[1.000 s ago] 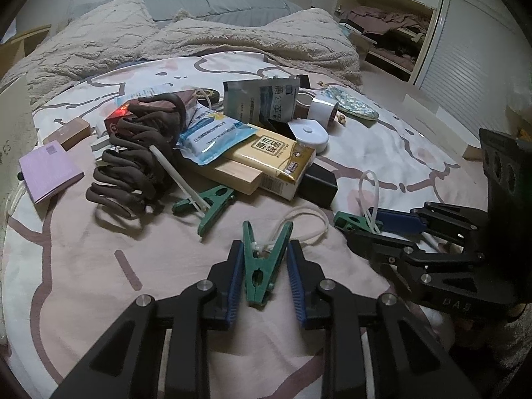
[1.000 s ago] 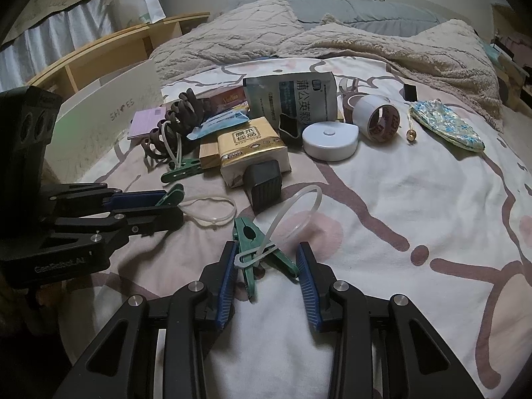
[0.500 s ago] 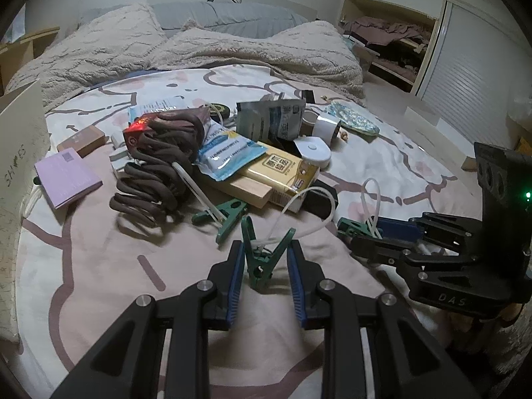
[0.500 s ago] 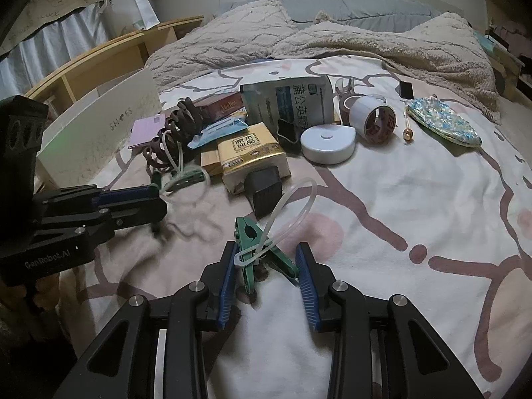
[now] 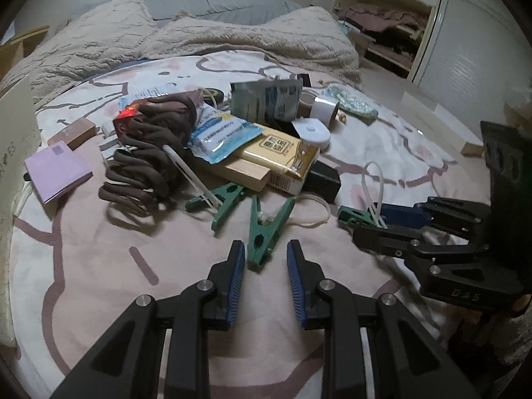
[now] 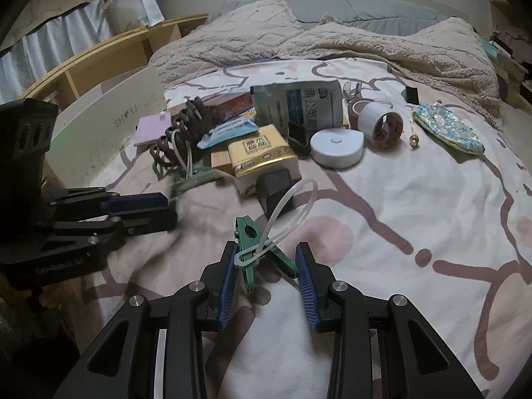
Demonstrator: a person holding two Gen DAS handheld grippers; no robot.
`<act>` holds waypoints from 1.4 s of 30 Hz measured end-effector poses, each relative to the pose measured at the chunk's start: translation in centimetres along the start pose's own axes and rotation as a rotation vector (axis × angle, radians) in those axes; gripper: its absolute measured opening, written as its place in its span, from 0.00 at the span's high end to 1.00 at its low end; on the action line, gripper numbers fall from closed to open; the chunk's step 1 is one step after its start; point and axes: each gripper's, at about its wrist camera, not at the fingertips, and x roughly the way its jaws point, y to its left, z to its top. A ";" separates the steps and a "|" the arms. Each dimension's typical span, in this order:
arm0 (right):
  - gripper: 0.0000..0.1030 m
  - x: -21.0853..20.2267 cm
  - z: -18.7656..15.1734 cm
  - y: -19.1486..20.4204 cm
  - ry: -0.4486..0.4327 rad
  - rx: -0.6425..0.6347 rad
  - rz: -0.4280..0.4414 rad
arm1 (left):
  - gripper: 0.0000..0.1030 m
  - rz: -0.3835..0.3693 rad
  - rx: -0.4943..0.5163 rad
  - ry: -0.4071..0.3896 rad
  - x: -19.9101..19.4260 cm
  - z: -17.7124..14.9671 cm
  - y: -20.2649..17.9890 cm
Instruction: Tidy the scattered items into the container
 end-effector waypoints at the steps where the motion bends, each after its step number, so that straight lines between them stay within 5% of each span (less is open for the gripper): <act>1: 0.65 0.0 0.0 0.0 0.001 0.000 0.001 | 0.75 0.004 0.004 0.001 0.2 0.1 0.0; 3: 0.65 0.0 0.0 0.0 0.002 0.000 0.003 | 0.73 0.000 0.000 0.001 0.5 0.3 0.2; 5: 0.65 0.0 0.0 -0.1 0.003 0.003 0.005 | 0.56 -0.017 -0.014 0.000 0.8 0.6 0.5; 7: 0.65 0.0 0.0 -0.2 0.004 0.006 0.006 | 0.50 -0.038 -0.025 0.000 1.0 0.9 0.6; 13: 0.65 0.1 0.1 -0.6 0.003 0.016 0.004 | 0.51 -0.060 -0.029 0.010 1.9 1.5 0.5; 23: 0.65 0.2 0.0 -1.1 0.007 0.025 0.001 | 0.71 -0.101 -0.084 -0.002 2.5 1.9 1.1; 42: 0.65 -1.6 1.5 -0.4 -0.065 0.033 -0.008 | 0.71 -0.080 -0.110 -0.091 -1.1 2.8 1.5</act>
